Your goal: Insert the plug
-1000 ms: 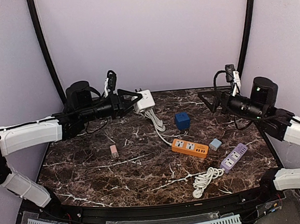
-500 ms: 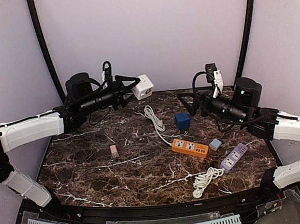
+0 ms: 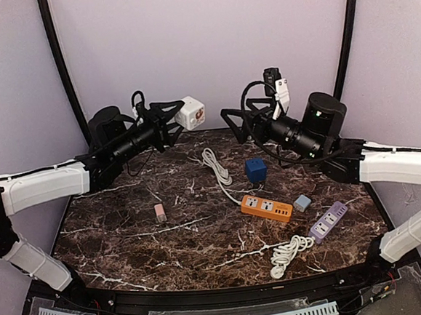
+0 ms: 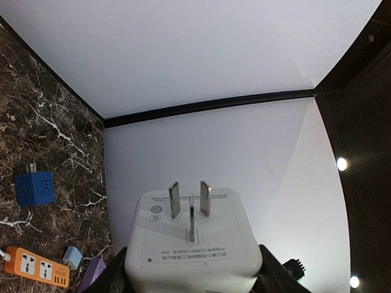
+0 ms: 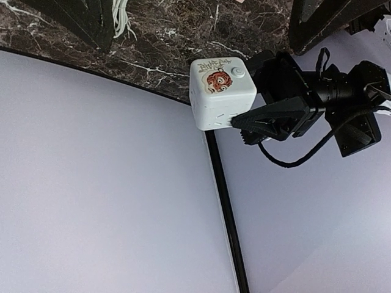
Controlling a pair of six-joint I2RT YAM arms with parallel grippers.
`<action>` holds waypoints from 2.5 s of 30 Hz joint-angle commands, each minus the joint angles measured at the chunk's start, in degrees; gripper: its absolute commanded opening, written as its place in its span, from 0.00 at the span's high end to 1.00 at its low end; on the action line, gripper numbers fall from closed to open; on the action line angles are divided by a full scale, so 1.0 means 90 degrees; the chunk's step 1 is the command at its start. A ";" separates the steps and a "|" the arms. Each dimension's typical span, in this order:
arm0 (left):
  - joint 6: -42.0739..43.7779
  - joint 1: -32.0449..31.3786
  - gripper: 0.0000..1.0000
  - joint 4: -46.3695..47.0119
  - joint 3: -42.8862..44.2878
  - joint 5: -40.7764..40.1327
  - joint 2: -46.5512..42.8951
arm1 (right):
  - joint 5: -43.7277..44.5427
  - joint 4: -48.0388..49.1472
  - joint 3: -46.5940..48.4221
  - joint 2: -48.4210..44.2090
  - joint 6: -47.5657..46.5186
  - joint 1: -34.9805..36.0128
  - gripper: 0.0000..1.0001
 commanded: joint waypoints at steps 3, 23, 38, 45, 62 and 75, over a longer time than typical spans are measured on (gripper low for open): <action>-0.0847 0.0037 0.99 0.1254 -0.0235 -0.0432 -0.0371 | -0.0115 0.0001 0.0803 0.0525 -0.0939 0.0289 0.01; -0.0967 0.0046 0.99 0.1646 -0.0498 -0.0517 -0.0600 | 0.0322 -0.0326 0.2292 0.1971 -0.2061 0.0670 0.01; -0.0980 0.0069 0.99 0.1629 -0.0410 -0.0249 -0.0592 | 0.0238 -0.0343 0.2860 0.2449 -0.2170 0.0670 0.05; -0.0960 0.0067 0.99 0.1614 -0.0442 -0.0303 -0.0600 | 0.0451 -0.0594 0.3282 0.2748 -0.2496 0.0671 0.08; -0.0849 0.0077 0.99 0.1503 -0.0495 -0.0324 -0.0692 | 0.0671 -0.0849 0.3570 0.2995 -0.2569 0.0673 0.30; -0.0664 0.0074 0.99 0.1335 -0.0463 -0.0212 -0.0678 | 0.0661 -0.1013 0.3876 0.3177 -0.2541 0.0678 0.35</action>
